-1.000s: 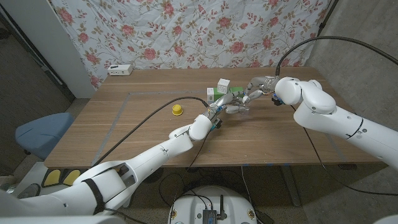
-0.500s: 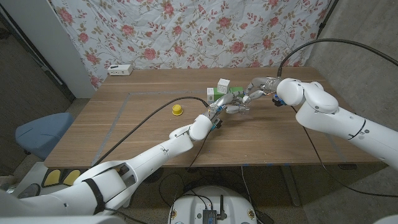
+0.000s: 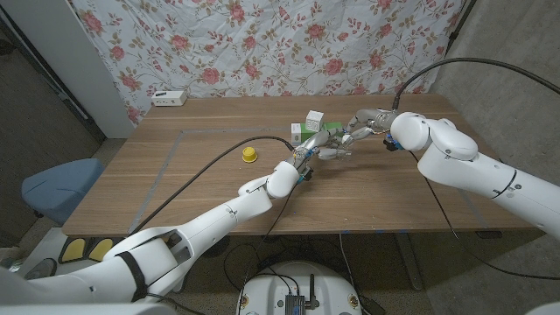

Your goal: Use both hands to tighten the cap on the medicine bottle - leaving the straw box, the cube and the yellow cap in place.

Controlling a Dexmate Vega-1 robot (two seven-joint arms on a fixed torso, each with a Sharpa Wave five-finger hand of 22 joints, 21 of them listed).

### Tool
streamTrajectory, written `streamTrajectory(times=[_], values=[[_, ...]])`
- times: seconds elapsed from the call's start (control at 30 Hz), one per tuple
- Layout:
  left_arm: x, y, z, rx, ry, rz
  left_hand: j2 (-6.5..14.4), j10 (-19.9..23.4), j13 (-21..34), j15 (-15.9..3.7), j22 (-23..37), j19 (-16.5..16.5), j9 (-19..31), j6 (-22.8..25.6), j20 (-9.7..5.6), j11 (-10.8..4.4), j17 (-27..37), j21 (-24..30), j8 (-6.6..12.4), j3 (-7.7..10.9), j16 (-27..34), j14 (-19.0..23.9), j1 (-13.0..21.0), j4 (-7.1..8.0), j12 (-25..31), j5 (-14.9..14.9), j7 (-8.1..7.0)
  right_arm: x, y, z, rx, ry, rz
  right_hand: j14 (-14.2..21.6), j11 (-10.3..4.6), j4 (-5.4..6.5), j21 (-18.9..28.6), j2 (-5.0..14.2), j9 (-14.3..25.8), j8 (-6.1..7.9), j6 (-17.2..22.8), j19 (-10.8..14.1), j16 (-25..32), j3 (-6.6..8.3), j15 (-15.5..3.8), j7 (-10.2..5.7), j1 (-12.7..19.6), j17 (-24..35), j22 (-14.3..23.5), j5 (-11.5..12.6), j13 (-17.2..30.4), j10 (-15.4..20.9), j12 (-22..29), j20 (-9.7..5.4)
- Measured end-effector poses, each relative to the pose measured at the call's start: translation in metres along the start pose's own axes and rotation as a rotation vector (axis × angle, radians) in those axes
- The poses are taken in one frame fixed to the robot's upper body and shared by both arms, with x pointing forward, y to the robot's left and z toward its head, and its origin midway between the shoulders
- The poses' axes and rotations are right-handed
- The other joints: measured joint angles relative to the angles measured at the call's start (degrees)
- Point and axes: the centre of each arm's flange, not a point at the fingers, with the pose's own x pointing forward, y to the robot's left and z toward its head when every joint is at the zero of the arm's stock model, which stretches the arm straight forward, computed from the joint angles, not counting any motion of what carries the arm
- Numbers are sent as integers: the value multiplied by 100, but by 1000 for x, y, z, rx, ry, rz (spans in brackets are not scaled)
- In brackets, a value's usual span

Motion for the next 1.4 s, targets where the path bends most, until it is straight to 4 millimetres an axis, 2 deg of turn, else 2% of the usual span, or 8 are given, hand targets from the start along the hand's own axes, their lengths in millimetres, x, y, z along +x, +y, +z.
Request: streamTrajectory(times=[0.1, 0.6, 0.9, 1.13, 1.27, 1.4], values=[[0, 0, 0, 0, 1, 0, -1, 0, 1, 0, 0, 0, 0, 0, 1, 0, 0, 0, 0, 0, 0, 0, 0, 0, -9, 0, 0, 0, 0, 0, 2, 4, -4, 72, 21, 23, 0, 1, -4, 35, 83, 31, 44, -24, -9, -5, -13, 0, 0, 0, 0, 82, 15, 31], [-1, -1, 0, 1, 1, -1, 22, 0, 5, 1, 0, -19, 0, 19, 21, 0, 2, 0, 0, 8, 0, 0, -25, 8, 11, 0, -19, -1, 5, -2, 12, 30, -23, 196, -20, 54, 0, -48, -35, 123, 283, 142, 45, -54, -73, -4, -92, -1, 0, -77, 0, 245, 15, -19], [-1, -1, -1, 0, 4, 1, 21, 0, 5, 1, 0, -19, 0, 19, 22, 0, 0, 0, 0, 13, 0, -1, -25, 14, 11, 18, -19, 1, 6, -1, 19, 36, -31, 282, 6, 95, -1, -65, -29, 167, 407, 194, 57, -96, -66, 121, -229, -1, 0, -106, 0, 333, 15, -31], [-1, 0, -3, -1, 6, 4, 20, 0, 4, 2, 0, -19, 0, 29, 22, 0, -4, 0, 0, 37, 0, -1, -25, -10, 6, 17, -29, 3, 7, 0, 27, 41, -39, 389, 1, 149, -1, -122, 12, 311, 609, 243, 90, -150, -41, 242, -378, 29, 0, -162, 0, 531, 49, -38], [-1, 0, -3, -2, 7, 6, -4, 0, 4, 2, 0, -19, 0, 50, 22, 0, -4, 0, 0, 38, 0, -1, -49, -11, 6, 17, -49, 4, 7, 1, 28, 48, -43, 388, 36, 173, -1, -132, 33, 333, 641, 277, 90, -174, -41, 213, -418, 29, 0, -165, 0, 567, 49, -11], [-1, 0, -3, -2, 8, 7, -11, 0, 2, 2, 0, -19, 0, 50, 22, 0, -4, 0, 0, 62, 0, -1, -56, 12, 4, 17, -49, 5, 6, 1, 26, 58, -48, 442, 57, 204, -1, -161, 54, 379, 703, 277, 90, -205, -32, 253, -505, 29, 0, -166, 0, 602, 49, -11]])
